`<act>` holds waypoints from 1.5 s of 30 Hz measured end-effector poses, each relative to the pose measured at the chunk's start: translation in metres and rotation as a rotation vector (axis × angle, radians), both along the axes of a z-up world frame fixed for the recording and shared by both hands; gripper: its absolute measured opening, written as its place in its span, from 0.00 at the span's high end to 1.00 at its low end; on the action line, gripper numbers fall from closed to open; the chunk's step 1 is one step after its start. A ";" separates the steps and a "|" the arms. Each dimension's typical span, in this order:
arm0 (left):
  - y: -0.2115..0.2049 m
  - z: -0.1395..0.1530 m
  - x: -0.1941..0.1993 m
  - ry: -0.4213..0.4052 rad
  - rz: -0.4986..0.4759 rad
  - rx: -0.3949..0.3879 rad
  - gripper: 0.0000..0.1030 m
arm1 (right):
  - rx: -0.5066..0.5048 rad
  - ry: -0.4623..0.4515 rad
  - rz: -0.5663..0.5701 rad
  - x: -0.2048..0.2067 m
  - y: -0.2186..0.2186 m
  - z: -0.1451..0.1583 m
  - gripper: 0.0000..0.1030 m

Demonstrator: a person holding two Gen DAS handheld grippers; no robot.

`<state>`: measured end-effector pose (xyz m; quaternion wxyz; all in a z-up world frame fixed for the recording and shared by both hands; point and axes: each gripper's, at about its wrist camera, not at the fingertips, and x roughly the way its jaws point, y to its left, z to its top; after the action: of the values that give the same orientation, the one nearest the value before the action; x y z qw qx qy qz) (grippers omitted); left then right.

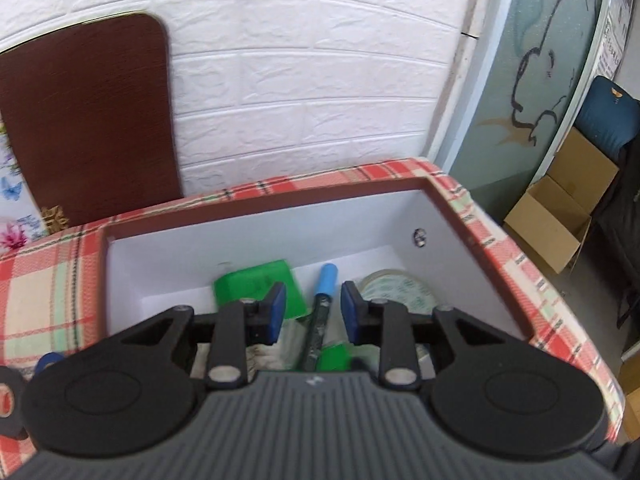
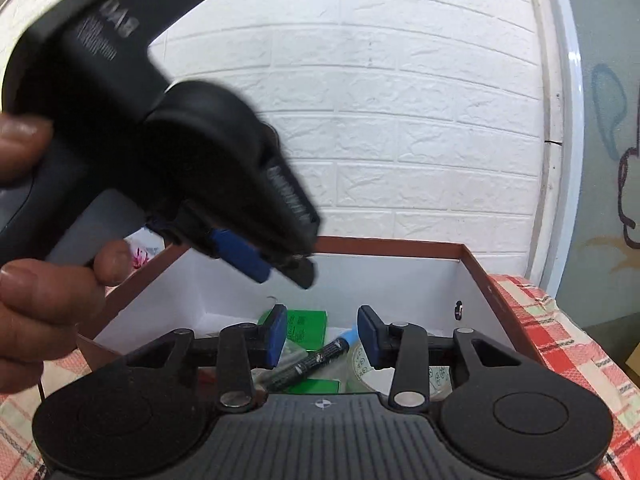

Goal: Organize objects
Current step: 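Move back to the bed and grasp the green packet with the right gripper, then lower the green packet onto the bed and open the right gripper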

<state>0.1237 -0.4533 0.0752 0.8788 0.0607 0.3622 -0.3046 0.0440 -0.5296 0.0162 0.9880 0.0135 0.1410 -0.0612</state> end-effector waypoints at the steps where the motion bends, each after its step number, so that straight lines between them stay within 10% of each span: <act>1: 0.008 0.001 -0.001 -0.006 0.006 0.001 0.69 | 0.011 -0.005 -0.007 -0.004 0.000 0.000 0.62; 11: 0.153 0.015 -0.037 -0.106 0.152 -0.013 0.63 | 0.068 -0.060 0.096 -0.037 0.047 0.022 0.61; 25: 0.452 -0.115 -0.011 0.040 0.805 0.037 0.59 | 0.003 0.186 0.532 0.070 0.249 0.006 0.55; 29: 0.447 -0.130 -0.027 -0.110 0.763 0.030 0.45 | -0.054 0.230 0.546 0.122 0.289 0.001 0.29; 34: 0.434 -0.134 -0.030 -0.186 0.719 0.073 0.42 | -0.157 0.310 0.602 0.184 0.319 -0.020 0.27; 39: 0.450 -0.134 -0.032 -0.165 0.741 -0.034 0.42 | -0.044 0.434 0.702 0.190 0.327 -0.035 0.70; 45: 0.450 -0.135 -0.033 -0.158 0.743 -0.050 0.41 | -0.004 0.434 0.745 0.112 0.303 -0.033 0.73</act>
<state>0.0910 -0.0029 -0.0598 0.9559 -0.0728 0.2829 0.0316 0.1564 -0.2264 -0.0169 0.8900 -0.0533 0.3409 0.2979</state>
